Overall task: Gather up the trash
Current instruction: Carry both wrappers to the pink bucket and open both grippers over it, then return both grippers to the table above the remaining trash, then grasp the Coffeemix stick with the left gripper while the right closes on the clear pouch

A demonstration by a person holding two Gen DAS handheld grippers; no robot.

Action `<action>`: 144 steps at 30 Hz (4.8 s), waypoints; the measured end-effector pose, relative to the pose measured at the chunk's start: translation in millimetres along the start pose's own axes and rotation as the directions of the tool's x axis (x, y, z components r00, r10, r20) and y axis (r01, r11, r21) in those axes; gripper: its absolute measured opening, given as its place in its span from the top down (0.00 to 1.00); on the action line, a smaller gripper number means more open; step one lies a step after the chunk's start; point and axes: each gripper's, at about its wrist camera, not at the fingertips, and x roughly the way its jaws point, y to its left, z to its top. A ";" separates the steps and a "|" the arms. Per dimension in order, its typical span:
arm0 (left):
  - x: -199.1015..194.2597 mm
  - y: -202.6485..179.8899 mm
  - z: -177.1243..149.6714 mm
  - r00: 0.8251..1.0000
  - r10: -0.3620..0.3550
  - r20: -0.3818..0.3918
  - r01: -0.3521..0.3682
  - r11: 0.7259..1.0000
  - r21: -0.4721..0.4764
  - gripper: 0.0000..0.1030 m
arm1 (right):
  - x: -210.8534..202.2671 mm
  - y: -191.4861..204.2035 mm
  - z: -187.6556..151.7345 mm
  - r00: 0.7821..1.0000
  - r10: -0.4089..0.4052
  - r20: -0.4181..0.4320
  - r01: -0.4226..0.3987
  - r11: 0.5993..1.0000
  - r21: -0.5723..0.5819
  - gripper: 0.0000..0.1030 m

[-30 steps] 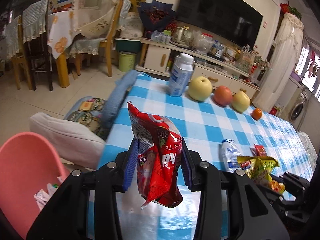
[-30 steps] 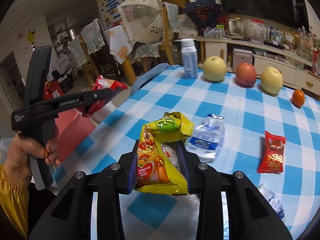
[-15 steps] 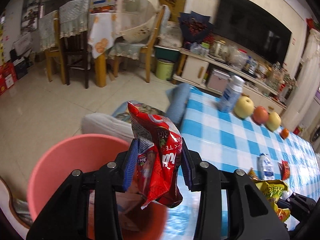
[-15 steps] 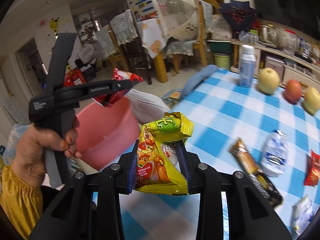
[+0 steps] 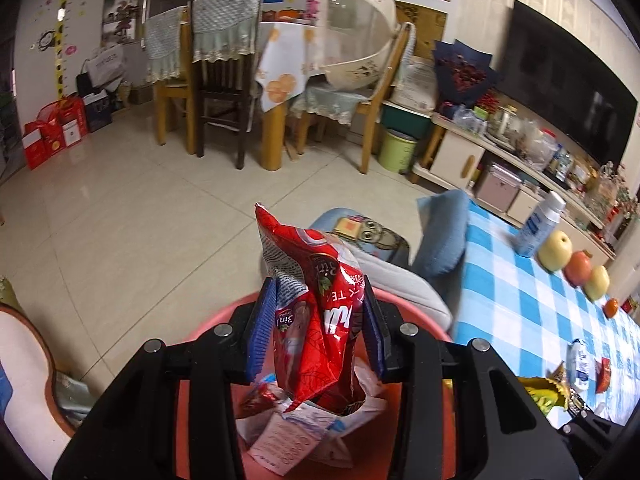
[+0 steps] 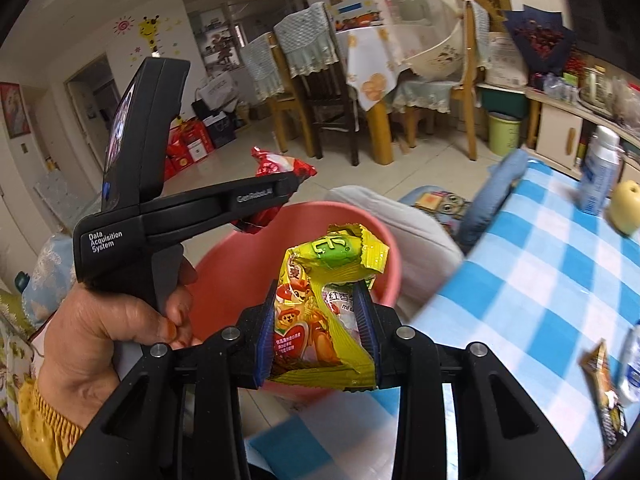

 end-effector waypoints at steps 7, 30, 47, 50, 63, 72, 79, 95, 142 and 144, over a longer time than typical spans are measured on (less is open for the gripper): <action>3.9 13.6 3.0 0.997 0.075 -0.004 -0.075 0.997 -0.017 0.55 | 29.3 10.5 -1.3 0.999 -0.033 -0.041 0.034 0.999 0.012 0.40; -1.1 -19.6 1.0 0.991 0.124 0.044 -0.127 0.988 0.085 0.13 | -12.2 -17.4 -35.4 0.973 -0.230 -0.023 0.230 0.973 0.005 0.12; 1.4 -66.8 -5.6 0.991 0.120 0.050 -0.128 0.972 0.198 0.10 | -34.9 -36.1 -51.4 0.958 -0.287 -0.019 0.287 0.958 -0.022 0.12; 1.9 -76.9 -8.1 0.992 0.119 0.050 -0.127 0.968 0.218 0.10 | -40.4 -42.9 -54.1 0.956 -0.294 -0.020 0.293 0.956 -0.014 0.12; 1.8 -122.5 -16.6 0.992 0.104 0.067 -0.119 0.945 0.305 0.10 | -71.8 -73.5 -64.6 0.944 -0.331 0.004 0.331 0.943 0.023 0.11; 2.9 -157.1 -26.1 0.994 0.080 0.072 -0.102 0.924 0.369 0.09 | -95.2 -97.4 -71.3 0.934 -0.358 0.024 0.356 0.933 0.059 0.11; 3.0 -185.2 -36.5 0.996 0.052 0.068 -0.076 0.906 0.416 0.09 | -111.0 -117.6 -80.8 0.928 -0.370 0.028 0.366 0.925 0.100 0.11; 1.4 -245.1 -61.6 0.999 -0.037 0.039 0.012 0.866 0.500 0.09 | -159.7 -169.1 -102.8 0.910 -0.414 0.015 0.403 0.892 0.205 0.11; 25.8 -340.0 -155.7 0.770 -0.413 -0.487 0.565 0.795 0.219 0.10 | -215.8 -295.9 -180.5 0.877 -0.399 -0.269 0.480 0.763 0.432 0.11; 26.2 -346.7 -157.3 0.781 -0.406 -0.475 0.564 0.785 0.255 0.10 | -213.6 -296.1 -181.8 0.877 -0.394 -0.275 0.479 0.765 0.430 0.11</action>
